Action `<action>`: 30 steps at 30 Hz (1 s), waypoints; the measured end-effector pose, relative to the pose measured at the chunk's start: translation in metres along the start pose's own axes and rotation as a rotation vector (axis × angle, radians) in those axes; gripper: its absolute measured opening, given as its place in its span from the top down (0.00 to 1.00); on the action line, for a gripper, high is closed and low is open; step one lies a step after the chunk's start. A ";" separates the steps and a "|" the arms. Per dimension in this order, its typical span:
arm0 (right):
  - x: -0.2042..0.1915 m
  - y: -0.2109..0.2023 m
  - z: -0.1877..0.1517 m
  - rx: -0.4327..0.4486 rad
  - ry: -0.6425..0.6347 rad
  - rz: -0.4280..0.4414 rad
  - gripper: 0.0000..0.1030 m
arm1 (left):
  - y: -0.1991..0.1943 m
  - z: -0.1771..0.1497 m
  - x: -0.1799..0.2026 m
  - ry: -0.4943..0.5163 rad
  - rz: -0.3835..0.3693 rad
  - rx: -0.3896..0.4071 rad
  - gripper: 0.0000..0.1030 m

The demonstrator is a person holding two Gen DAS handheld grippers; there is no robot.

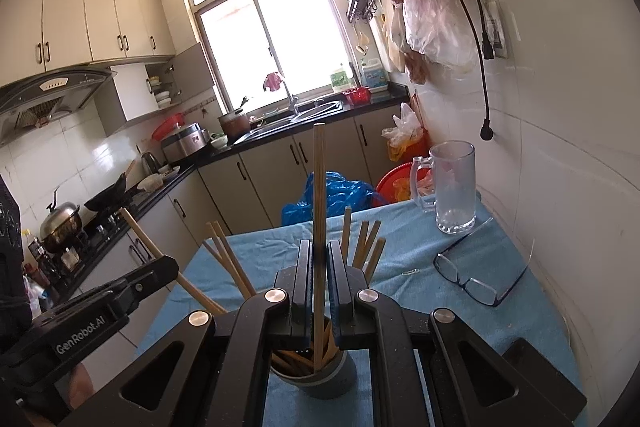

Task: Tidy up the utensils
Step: 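Lower the left tool's chopstick into the black cup while the right tool lowers its own, then open the left tool to release its chopstick while the right tool releases its own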

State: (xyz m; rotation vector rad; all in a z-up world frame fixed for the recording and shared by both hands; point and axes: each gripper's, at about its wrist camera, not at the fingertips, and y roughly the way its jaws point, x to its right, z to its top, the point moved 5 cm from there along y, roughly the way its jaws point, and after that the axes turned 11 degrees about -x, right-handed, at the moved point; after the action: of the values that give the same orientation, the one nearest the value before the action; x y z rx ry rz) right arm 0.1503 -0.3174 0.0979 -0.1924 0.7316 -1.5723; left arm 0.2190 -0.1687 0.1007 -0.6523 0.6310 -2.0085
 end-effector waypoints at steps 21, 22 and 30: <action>0.001 0.030 -0.024 -0.070 -0.016 -0.023 0.93 | 0.022 -0.021 -0.013 0.014 0.049 -0.027 0.92; 0.001 0.031 -0.024 -0.073 -0.017 -0.024 0.93 | 0.023 -0.022 -0.014 0.013 0.051 -0.027 0.92; 0.001 0.041 -0.028 -0.093 -0.026 -0.035 0.93 | 0.030 -0.023 -0.017 0.009 0.060 -0.035 0.91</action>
State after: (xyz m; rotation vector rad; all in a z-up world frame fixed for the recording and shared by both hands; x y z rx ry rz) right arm 0.1697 -0.3073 0.0531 -0.2953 0.7856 -1.5670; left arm 0.2294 -0.1640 0.0603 -0.6380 0.6847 -1.9499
